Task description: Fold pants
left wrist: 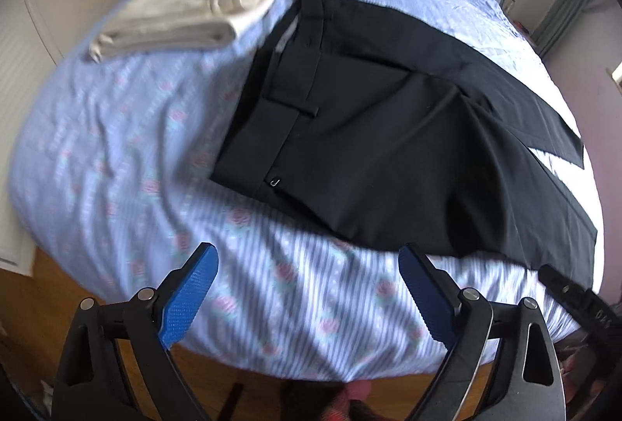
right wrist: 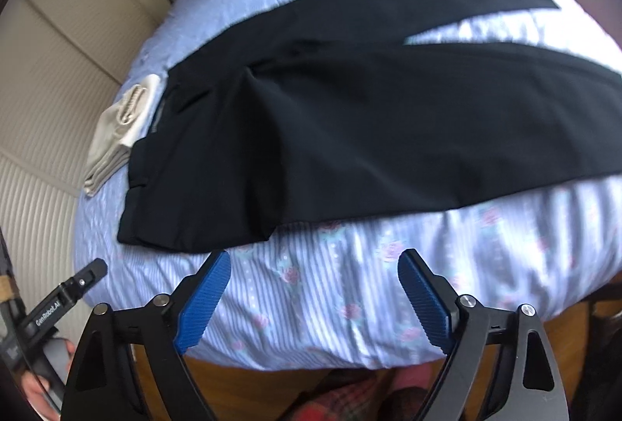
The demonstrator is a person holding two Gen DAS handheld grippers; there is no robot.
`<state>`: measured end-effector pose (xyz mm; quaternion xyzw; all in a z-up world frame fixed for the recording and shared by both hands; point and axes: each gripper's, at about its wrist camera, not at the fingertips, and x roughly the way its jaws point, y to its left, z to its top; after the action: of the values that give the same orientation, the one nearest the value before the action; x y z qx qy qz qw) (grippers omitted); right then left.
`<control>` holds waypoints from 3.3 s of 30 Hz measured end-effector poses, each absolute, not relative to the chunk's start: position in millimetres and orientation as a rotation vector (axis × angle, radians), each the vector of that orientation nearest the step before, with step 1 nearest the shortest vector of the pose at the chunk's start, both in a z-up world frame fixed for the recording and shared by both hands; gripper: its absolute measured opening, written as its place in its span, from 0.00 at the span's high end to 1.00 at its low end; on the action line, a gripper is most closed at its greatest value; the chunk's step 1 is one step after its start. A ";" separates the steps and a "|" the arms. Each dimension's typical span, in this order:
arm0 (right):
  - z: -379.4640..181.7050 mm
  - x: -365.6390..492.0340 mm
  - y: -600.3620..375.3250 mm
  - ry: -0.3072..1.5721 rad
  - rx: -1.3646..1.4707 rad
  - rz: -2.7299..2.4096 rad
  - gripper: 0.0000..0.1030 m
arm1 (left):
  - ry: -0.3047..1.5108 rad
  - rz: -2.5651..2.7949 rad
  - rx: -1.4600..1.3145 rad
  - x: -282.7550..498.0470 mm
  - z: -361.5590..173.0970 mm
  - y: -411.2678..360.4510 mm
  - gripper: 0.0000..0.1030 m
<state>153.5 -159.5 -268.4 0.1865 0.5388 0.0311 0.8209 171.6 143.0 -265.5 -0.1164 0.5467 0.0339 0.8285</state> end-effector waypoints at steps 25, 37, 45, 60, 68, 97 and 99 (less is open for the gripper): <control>-354.2 221.1 -184.5 1.249 0.820 -0.026 0.61 | 1.360 -0.086 -0.444 249.3 -323.8 164.1 0.76; -234.3 251.1 -188.5 1.095 0.570 -0.053 0.90 | 1.213 -0.166 -0.421 276.7 -213.1 172.3 0.89; -166.7 319.3 -206.1 0.936 0.511 -0.005 0.92 | 0.985 -0.180 -0.388 360.2 -141.1 152.4 0.91; -211.0 559.5 -177.0 0.970 0.366 0.114 0.93 | 1.081 -0.051 -0.322 581.4 -229.0 161.2 0.91; -277.0 621.7 -169.7 1.149 0.327 0.123 0.90 | 1.258 0.014 -0.275 630.2 -290.2 158.7 0.86; -128.6 299.2 -304.8 0.965 0.477 -0.244 0.40 | 1.036 -0.635 0.046 403.9 -144.9 -50.3 0.24; -133.5 273.6 -320.9 0.973 0.518 -0.294 0.40 | 1.064 -0.668 0.055 392.9 -152.5 -73.1 0.23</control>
<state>273.6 -320.9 -133.5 0.2451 0.4604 -0.1394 0.8418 392.9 -73.1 -152.5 0.0257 0.4975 -0.3123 0.8089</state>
